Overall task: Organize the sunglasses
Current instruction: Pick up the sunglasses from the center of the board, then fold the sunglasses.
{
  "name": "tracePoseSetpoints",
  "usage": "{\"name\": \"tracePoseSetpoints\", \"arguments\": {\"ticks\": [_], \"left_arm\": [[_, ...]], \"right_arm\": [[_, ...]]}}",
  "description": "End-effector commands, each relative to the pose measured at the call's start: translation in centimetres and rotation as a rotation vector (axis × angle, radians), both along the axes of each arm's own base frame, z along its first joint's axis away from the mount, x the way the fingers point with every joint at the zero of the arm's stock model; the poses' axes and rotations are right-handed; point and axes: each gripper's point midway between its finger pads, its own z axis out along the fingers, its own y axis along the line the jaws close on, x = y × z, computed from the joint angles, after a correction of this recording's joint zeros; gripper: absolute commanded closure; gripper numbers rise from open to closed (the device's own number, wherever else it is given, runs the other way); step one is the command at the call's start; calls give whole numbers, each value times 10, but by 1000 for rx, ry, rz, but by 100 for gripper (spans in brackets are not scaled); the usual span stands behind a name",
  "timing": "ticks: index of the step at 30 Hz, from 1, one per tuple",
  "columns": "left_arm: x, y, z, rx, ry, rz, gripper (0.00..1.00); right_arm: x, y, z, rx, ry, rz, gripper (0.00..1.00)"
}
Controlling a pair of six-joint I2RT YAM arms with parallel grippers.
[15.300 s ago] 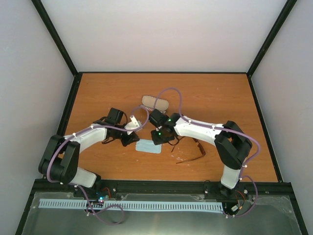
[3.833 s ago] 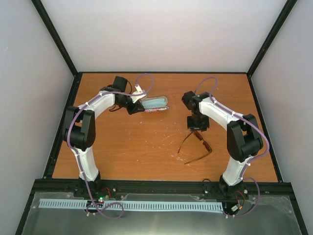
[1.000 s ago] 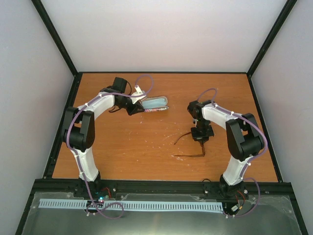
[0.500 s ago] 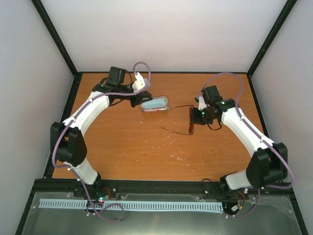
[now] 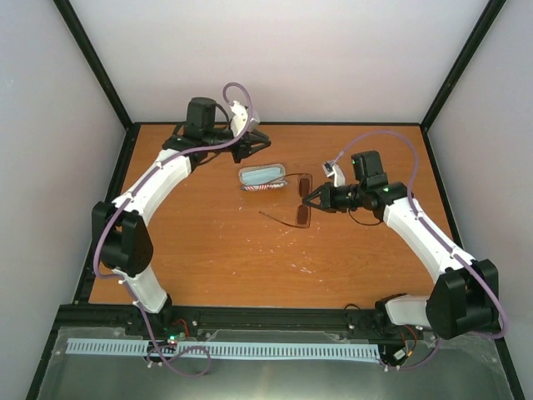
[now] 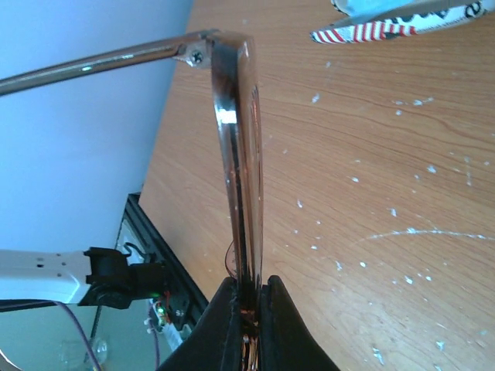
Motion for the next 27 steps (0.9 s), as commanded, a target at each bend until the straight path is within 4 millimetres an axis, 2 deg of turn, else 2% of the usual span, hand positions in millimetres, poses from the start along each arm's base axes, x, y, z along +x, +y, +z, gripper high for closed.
{"name": "tracePoseSetpoints", "arguments": {"ticks": [1, 6, 9, 18, 23, 27], "left_arm": [[-20, -27, 43, -95, -44, -97, 81], [-48, -44, 60, -146, 10, -190, 81], [-62, -51, 61, -157, 31, -235, 81], [-98, -65, 42, -155, 117, -342, 82], [-110, -69, 37, -153, 136, -367, 82], [-117, -71, 26, -132, 140, -369, 82]], "right_arm": [[1, 5, 26, 78, -62, 23, 97], [8, 5, 23, 76, -69, 1, 97], [13, 7, 23, 81, -72, -4, 97], [31, 13, 41, 112, -115, -10, 97], [43, 14, 53, 113, -153, -27, 97], [52, 18, 68, 153, -184, -29, 97]]}}
